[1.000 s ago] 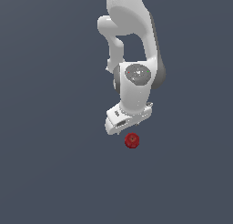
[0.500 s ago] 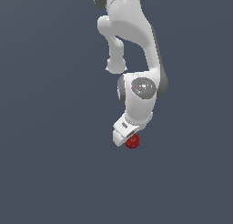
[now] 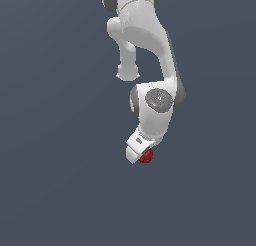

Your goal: Pick up the object and move it to a goal position.

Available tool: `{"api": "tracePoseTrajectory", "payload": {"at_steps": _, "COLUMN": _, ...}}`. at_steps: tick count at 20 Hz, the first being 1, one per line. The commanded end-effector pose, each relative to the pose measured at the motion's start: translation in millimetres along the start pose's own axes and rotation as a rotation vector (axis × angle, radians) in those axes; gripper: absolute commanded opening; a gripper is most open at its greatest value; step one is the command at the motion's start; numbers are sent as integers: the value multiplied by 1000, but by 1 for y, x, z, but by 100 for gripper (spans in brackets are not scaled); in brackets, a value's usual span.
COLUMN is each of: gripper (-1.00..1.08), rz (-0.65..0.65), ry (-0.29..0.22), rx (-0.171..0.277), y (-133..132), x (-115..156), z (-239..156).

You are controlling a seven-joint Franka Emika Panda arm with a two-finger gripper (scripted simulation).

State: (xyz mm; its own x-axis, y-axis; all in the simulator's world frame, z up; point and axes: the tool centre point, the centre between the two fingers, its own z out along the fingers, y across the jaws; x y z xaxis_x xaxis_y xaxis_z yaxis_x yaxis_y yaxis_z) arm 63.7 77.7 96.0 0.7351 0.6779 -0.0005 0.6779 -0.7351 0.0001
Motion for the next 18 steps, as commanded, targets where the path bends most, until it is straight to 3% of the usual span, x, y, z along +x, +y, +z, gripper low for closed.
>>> {"api": "tracePoseTrajectory", "payload": {"at_steps": 1, "gripper": 100, "rz": 0, "ry": 0, "rx": 0, "y": 0, "x": 0, "z": 3}}
{"api": "tracePoseTrajectory", "payload": {"at_steps": 10, "gripper": 100, "rz": -5, "ry": 0, "rx": 0, "y": -1, "x": -1, "z": 44}}
{"api": "tracePoseTrajectory", "payload": {"at_steps": 16, "gripper": 100, "rz": -5, "ry": 0, "rx": 0, "y": 0, "x": 0, "z": 50}}
{"api": "tracePoseTrajectory", "payload": {"at_steps": 17, "gripper": -100, "rz": -5, "ry": 0, "rx": 0, "y": 0, "x": 0, "z": 50}}
{"api": "tracePoseTrajectory", "payload": {"at_steps": 18, "gripper": -100, "rz": -5, "ry": 0, "rx": 0, "y": 0, "x": 0, "z": 50}}
